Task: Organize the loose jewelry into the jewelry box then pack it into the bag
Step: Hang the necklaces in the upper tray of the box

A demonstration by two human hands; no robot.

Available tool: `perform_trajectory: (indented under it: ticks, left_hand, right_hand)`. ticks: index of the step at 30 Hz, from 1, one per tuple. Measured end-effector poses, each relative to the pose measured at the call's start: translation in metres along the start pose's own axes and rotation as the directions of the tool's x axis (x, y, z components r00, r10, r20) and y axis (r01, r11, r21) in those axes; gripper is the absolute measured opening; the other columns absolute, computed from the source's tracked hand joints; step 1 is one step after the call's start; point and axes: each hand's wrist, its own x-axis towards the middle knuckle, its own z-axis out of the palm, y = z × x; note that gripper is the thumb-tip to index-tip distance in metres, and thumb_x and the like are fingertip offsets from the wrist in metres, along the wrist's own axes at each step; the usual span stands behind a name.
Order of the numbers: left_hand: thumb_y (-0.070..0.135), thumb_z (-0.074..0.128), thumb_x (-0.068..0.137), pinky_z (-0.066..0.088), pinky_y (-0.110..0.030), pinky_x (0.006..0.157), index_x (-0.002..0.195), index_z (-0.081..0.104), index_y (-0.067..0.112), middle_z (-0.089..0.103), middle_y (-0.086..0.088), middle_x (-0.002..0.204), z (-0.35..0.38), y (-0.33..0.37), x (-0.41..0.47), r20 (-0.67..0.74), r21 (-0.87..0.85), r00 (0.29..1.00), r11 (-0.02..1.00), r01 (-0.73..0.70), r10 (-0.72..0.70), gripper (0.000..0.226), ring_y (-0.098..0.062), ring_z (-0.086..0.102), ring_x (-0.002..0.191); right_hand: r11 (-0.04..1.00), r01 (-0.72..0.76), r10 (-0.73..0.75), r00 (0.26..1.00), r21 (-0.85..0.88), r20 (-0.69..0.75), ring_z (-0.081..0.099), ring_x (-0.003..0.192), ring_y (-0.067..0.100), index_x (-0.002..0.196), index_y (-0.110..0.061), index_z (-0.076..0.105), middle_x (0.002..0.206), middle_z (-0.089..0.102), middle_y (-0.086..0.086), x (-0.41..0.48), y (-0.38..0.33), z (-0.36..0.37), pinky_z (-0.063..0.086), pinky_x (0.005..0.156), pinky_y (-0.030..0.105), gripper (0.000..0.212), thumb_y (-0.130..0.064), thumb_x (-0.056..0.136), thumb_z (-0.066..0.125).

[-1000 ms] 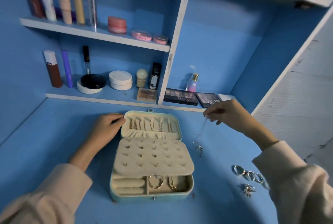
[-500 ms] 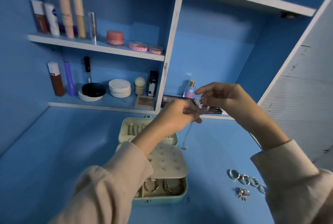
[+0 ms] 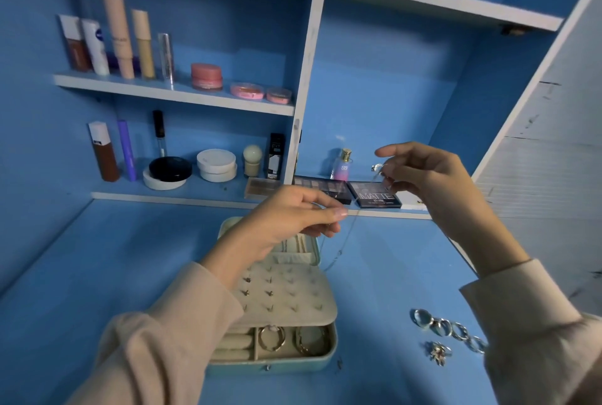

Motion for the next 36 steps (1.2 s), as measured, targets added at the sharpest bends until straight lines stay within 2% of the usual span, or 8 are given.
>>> perform_trajectory:
  ticks: [4, 6, 10, 15, 21, 25, 30, 36]
  left_hand:
    - [0.021, 0.064, 0.088, 0.053, -0.023, 0.074, 0.086, 0.072, 0.013, 0.059, 0.002, 0.062, -0.004, 0.004, -0.007, 0.056, -0.021, 0.998, 0.999, 0.029, -0.027, 0.012, -0.011, 0.06, 0.063]
    - [0.022, 0.064, 0.088, 0.053, -0.021, 0.072, 0.079, 0.073, 0.016, 0.058, 0.001, 0.063, -0.011, 0.004, -0.009, 0.029, 0.027, 0.999, 0.999, 0.037, -0.038, 0.014, -0.011, 0.058, 0.063]
    - [0.022, 0.064, 0.087, 0.052, -0.021, 0.074, 0.087, 0.073, 0.012, 0.057, 0.009, 0.054, -0.033, -0.001, -0.014, -0.05, 0.1, 0.997, 0.993, 0.069, -0.064, 0.014, -0.008, 0.059, 0.062]
    - [0.02, 0.066, 0.084, 0.052, -0.028, 0.084, 0.088, 0.072, 0.009, 0.066, 0.003, 0.064, -0.057, -0.01, -0.02, -0.134, 0.055, 0.988, 0.994, 0.091, -0.083, 0.013, -0.013, 0.064, 0.074]
    - [0.023, 0.068, 0.07, 0.051, -0.033, 0.091, 0.075, 0.072, 0.011, 0.073, -0.008, 0.086, -0.069, -0.02, -0.026, -0.159, -0.193, 0.982, 0.978, 0.073, -0.105, 0.013, -0.021, 0.068, 0.097]
    - [0.016, 0.064, 0.073, 0.057, -0.032, 0.082, 0.088, 0.068, 0.005, 0.072, -0.008, 0.08, -0.078, -0.023, -0.028, -0.216, -0.37, 0.971, 0.929, 0.02, -0.107, 0.019, -0.023, 0.071, 0.088]
    - [0.011, 0.061, 0.089, 0.056, -0.024, 0.071, 0.091, 0.069, 0.009, 0.065, -0.003, 0.072, -0.089, -0.014, -0.019, -0.388, -0.069, 0.921, 0.998, 0.01, -0.036, 0.008, -0.011, 0.067, 0.066]
    - [0.01, 0.063, 0.09, 0.054, -0.022, 0.061, 0.086, 0.068, 0.011, 0.063, -0.002, 0.07, -0.086, -0.002, -0.003, -0.367, 0.102, 0.93, 0.994, 0.04, 0.001, 0.007, -0.006, 0.056, 0.051]
  right_hand:
    - [1.0, -0.008, 0.01, 0.996, 0.023, -0.083, 0.058, 0.06, 0.016, 0.092, -0.01, 0.069, 0.071, 0.056, 0.009, 0.003, 0.004, -0.001, 0.05, 0.059, 0.02, 0.023, 0.008, 0.085, 0.056]
    - [0.999, -0.014, 0.019, 0.991, 0.04, -0.134, 0.057, 0.059, 0.015, 0.091, -0.011, 0.069, 0.071, 0.055, 0.01, 0.005, 0.007, -0.003, 0.05, 0.058, 0.021, 0.024, 0.008, 0.085, 0.056]
    - [0.997, -0.038, 0.049, 0.978, 0.061, -0.202, 0.055, 0.057, 0.014, 0.089, -0.011, 0.067, 0.068, 0.053, 0.008, 0.006, 0.016, -0.005, 0.05, 0.056, 0.019, 0.025, 0.009, 0.086, 0.053]
    - [0.994, -0.082, 0.099, 0.961, 0.077, -0.259, 0.055, 0.056, 0.014, 0.086, -0.011, 0.066, 0.068, 0.052, 0.009, 0.008, 0.032, -0.006, 0.051, 0.057, 0.018, 0.027, 0.012, 0.085, 0.051]
    - [0.985, -0.147, 0.166, 0.942, 0.086, -0.293, 0.053, 0.056, 0.017, 0.085, -0.01, 0.065, 0.064, 0.052, 0.007, 0.012, 0.053, 0.004, 0.053, 0.061, 0.02, 0.027, 0.012, 0.086, 0.05]
    - [0.979, -0.204, 0.197, 0.945, 0.0, -0.26, 0.054, 0.054, 0.014, 0.089, -0.006, 0.066, 0.063, 0.055, 0.007, 0.013, 0.068, 0.02, 0.05, 0.053, 0.019, 0.022, 0.011, 0.085, 0.052]
    - [0.971, -0.178, 0.154, 0.976, -0.158, -0.153, 0.054, 0.057, 0.016, 0.088, -0.008, 0.066, 0.063, 0.059, 0.003, 0.016, 0.078, 0.061, 0.05, 0.053, 0.019, 0.025, 0.012, 0.084, 0.052]
    - [0.95, -0.183, 0.217, 0.969, -0.252, 0.115, 0.058, 0.051, 0.016, 0.08, -0.018, 0.065, 0.059, 0.06, 0.003, 0.016, 0.079, 0.111, 0.053, 0.064, 0.035, 0.03, 0.011, 0.079, 0.059]
